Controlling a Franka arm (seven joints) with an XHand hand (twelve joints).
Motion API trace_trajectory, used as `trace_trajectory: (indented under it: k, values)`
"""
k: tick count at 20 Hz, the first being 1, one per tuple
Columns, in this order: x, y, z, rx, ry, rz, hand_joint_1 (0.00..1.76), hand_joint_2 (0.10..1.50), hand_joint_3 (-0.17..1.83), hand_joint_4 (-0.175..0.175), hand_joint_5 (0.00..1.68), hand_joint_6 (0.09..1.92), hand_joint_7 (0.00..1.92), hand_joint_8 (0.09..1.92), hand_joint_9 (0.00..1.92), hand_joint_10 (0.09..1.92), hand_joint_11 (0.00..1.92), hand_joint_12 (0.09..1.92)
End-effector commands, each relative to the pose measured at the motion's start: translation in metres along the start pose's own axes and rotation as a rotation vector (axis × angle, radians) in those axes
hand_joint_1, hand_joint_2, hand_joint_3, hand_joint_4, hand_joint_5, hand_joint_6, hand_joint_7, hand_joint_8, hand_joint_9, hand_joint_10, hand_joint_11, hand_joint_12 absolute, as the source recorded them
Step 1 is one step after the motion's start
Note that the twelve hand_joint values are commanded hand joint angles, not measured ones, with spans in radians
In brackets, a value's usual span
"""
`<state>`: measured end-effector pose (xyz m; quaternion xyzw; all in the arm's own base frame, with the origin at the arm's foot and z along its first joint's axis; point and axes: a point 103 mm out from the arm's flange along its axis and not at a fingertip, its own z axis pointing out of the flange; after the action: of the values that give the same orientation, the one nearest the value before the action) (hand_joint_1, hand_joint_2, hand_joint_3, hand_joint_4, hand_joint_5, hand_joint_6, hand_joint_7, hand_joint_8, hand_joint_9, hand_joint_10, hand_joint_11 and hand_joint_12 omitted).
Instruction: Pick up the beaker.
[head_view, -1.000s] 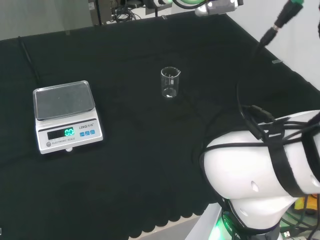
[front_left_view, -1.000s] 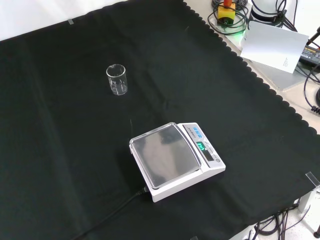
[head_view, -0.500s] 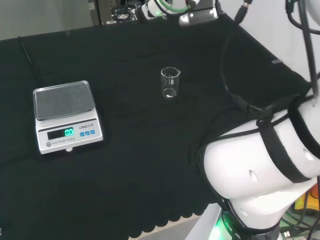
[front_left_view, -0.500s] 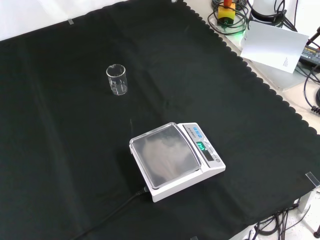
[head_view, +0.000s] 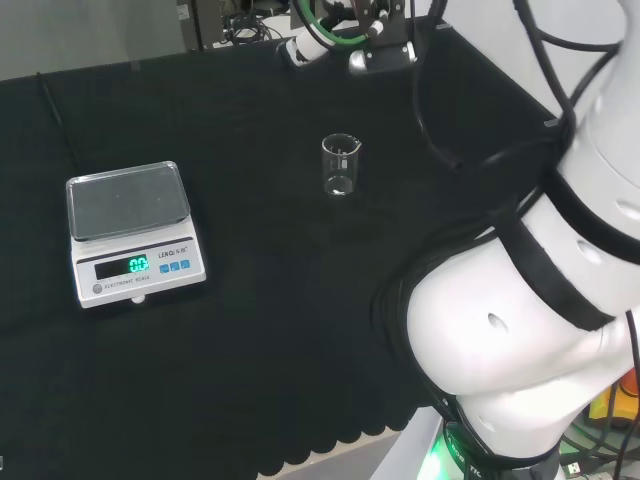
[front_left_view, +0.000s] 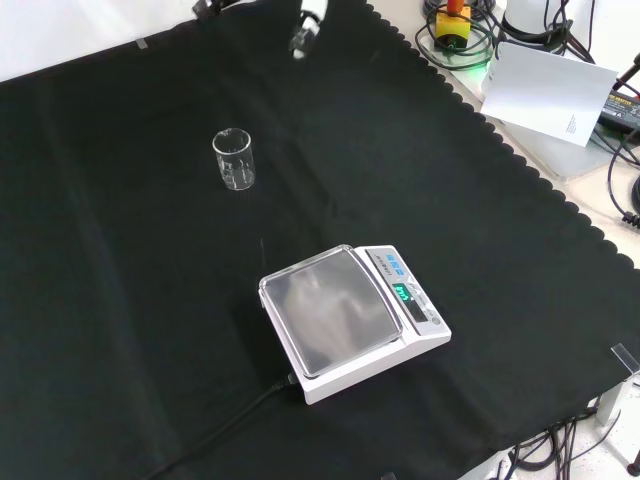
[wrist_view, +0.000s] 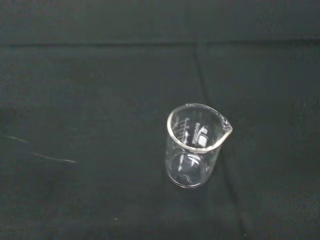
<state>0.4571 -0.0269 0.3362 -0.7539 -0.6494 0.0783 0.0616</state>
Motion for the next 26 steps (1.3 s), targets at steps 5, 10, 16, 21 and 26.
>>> trace_trajectory:
  k: [5, 10, 16, 21, 26]
  values:
    - [-0.053, 0.086, 0.085, 0.103, 0.034, 0.087, 0.44, 0.69, 0.24, 0.006, 0.04, 0.09, 0.02, 0.68, 0.18, 0.81, 0.0, 1.45]
    - [-0.049, 0.088, 0.115, 0.084, 0.072, 0.086, 0.42, 0.69, 0.22, 0.016, 0.01, 0.09, 0.0, 0.6, 0.13, 0.81, 0.0, 1.4]
    - [-0.036, 0.089, 0.143, 0.088, 0.11, 0.082, 0.39, 0.69, 0.18, 0.028, 0.0, 0.09, 0.0, 0.39, 0.07, 0.82, 0.0, 1.32]
    - [-0.036, 0.096, 0.166, 0.138, 0.131, 0.087, 0.38, 0.7, 0.16, 0.032, 0.0, 0.09, 0.0, 0.32, 0.04, 0.82, 0.0, 1.29]
    - [-0.038, 0.1, 0.188, 0.18, 0.136, 0.09, 0.38, 0.7, 0.15, 0.033, 0.0, 0.09, 0.0, 0.31, 0.04, 0.82, 0.0, 1.28]
